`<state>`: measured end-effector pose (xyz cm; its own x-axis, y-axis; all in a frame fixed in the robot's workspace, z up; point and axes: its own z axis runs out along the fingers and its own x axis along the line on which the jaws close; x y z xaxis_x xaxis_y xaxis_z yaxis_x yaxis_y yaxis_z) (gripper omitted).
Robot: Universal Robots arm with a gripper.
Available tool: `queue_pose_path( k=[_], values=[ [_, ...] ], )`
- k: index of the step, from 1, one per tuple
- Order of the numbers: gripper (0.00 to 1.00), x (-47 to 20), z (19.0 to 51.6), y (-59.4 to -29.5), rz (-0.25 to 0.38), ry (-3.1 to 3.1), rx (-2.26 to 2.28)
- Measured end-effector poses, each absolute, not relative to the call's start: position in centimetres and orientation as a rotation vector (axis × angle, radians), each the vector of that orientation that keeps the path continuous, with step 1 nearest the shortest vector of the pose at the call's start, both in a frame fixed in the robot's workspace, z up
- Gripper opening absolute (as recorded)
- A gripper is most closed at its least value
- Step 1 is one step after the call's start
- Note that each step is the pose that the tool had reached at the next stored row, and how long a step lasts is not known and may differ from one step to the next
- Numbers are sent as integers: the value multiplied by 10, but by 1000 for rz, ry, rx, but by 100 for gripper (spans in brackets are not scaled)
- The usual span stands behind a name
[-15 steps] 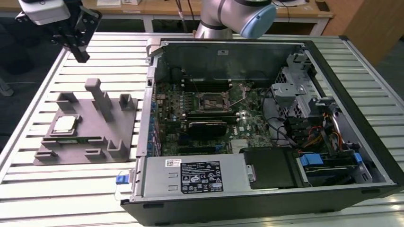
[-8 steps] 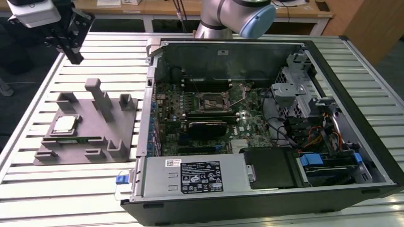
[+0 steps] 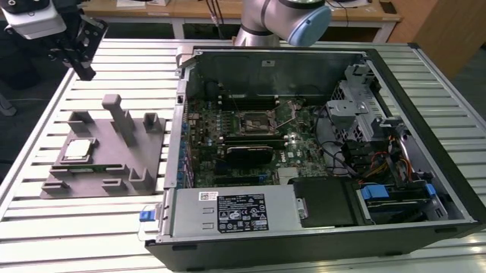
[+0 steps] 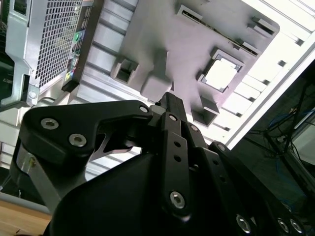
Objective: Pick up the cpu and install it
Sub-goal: 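Reach for the cpu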
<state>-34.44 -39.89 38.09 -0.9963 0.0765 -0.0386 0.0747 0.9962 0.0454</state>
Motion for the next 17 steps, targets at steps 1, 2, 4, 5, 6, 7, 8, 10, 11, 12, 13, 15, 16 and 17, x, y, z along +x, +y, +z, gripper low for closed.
queue_pose_path(
  k=[1,2,4,5,6,7,8,10,11,12,13,15,16,17],
  values=[
    [11,-346,380,-399,68,3098,117],
    [11,-347,379,-399,68,3098,117],
    [11,-349,377,-399,68,3098,117],
    [11,-351,376,-399,68,3098,117],
    [11,-352,375,-399,68,3098,117],
    [11,-353,374,-399,68,3098,117],
    [11,-355,373,-399,68,3098,117],
    [11,-357,372,-399,68,3098,117],
    [11,-358,371,-399,68,3098,117],
    [11,-359,370,-399,68,3098,117],
    [11,-361,369,-399,68,3098,117],
    [11,-363,367,-399,68,3098,117],
    [11,-364,366,-399,68,3098,117],
    [11,-365,366,-399,68,3098,117]
  ],
)
